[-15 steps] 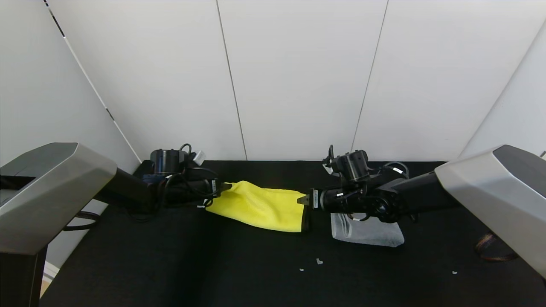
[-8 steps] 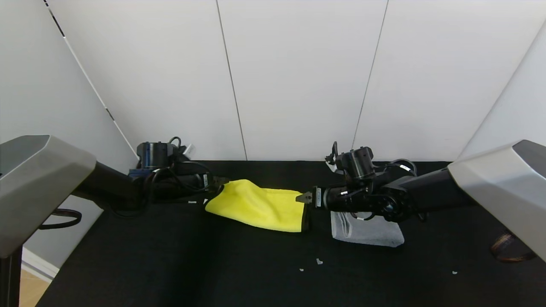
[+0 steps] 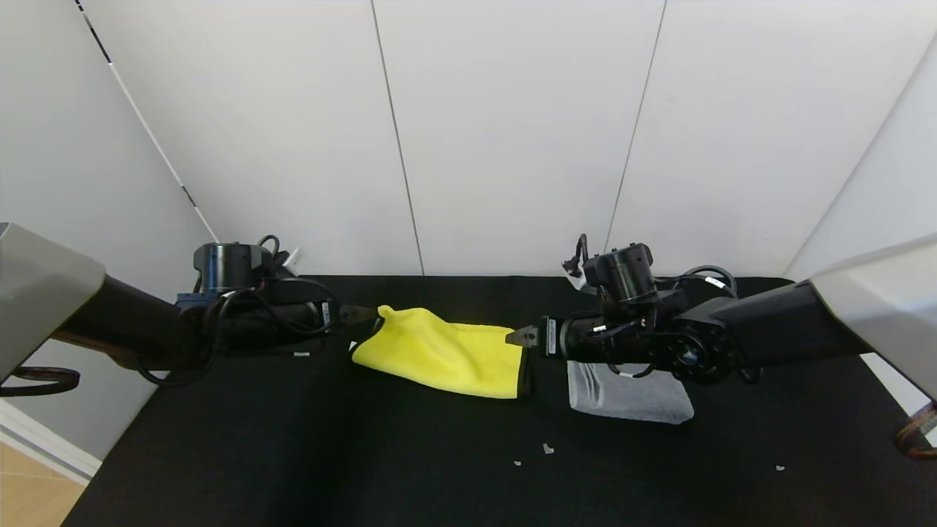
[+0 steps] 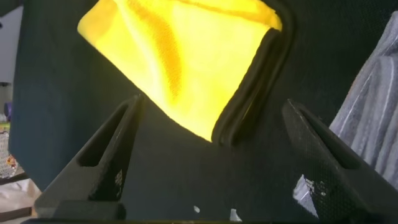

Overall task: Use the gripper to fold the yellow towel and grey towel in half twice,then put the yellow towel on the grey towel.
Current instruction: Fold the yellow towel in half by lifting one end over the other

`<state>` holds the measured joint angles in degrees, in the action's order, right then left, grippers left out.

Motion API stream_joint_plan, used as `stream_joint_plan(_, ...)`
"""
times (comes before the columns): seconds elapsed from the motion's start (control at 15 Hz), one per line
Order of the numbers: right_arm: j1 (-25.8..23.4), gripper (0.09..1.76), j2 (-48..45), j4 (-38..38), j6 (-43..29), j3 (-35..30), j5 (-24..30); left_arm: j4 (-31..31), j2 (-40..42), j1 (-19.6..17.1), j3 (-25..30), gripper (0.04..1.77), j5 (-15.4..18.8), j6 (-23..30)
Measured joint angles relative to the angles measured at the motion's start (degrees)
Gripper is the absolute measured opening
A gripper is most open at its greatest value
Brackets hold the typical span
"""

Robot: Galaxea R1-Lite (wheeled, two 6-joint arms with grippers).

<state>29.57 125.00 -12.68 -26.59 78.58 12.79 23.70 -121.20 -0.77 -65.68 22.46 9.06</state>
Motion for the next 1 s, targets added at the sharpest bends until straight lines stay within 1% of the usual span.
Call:
stream_joint_plan(0.13, 0.4, 1.64, -0.8, 0.0, -0.1, -0.7, 0.0, -0.4, 0.3, -0.4, 1.6, 1.62, 1.1, 0.3)
stream_joint_plan(0.33, 0.5, 1.66, -1.5, -0.1, -0.2, -1.3, 0.0, -0.5, -0.9, -1.1, 2.0, 1.65, 2.0, 0.4)
stream_joint_plan(0.53, 0.5, 1.67, -1.7, -0.1, -0.2, -1.5, 0.0, -0.4, -3.0, -1.3, 1.4, 1.67, 2.1, 0.4)
stream_joint_plan(1.0, 0.4, 1.69, -1.7, -0.1, -0.3, -1.5, 0.0, -0.2, -6.7, -0.8, -0.4, 1.7, 4.3, 0.4)
